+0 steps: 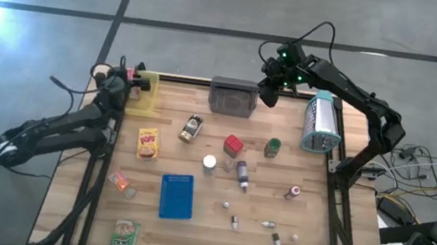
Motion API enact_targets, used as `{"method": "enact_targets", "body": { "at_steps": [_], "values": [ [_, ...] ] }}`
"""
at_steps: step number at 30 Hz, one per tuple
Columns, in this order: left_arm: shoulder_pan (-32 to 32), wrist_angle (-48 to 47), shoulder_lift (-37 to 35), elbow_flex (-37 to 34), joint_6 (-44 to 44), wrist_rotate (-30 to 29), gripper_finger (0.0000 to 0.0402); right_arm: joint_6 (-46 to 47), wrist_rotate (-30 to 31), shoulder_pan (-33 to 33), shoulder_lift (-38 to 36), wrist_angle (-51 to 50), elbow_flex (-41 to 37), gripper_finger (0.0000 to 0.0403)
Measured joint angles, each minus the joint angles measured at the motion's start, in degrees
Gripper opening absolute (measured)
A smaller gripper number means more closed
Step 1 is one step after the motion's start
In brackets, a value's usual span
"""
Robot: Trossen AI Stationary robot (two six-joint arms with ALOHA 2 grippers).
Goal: Pick & Place Kitchen Items
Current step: Put the red spice can into the black bin
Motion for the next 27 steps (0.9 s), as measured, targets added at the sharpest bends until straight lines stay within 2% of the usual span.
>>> {"method": "enact_targets", "body": {
  "at_steps": [7,14,27],
  "values": [
    [-1.14,-15.3,-6.13,6.99,-0.42,8.36,0.0238,0.0,0.0,0.0,0.0,0.0,0.0,0.0008],
    [-1.29,-29.79,-9.36,15.02,-1.78,16.19,0.0238,0.01,0.0,0.0,0.0,-0.06,0.0,0.0008],
    [-1.43,-50.13,-9.8,33.11,2.23,41.42,0.0237,1.11,-1.64,0.02,-0.52,-0.33,0.0,0.0008]
  ]
}}
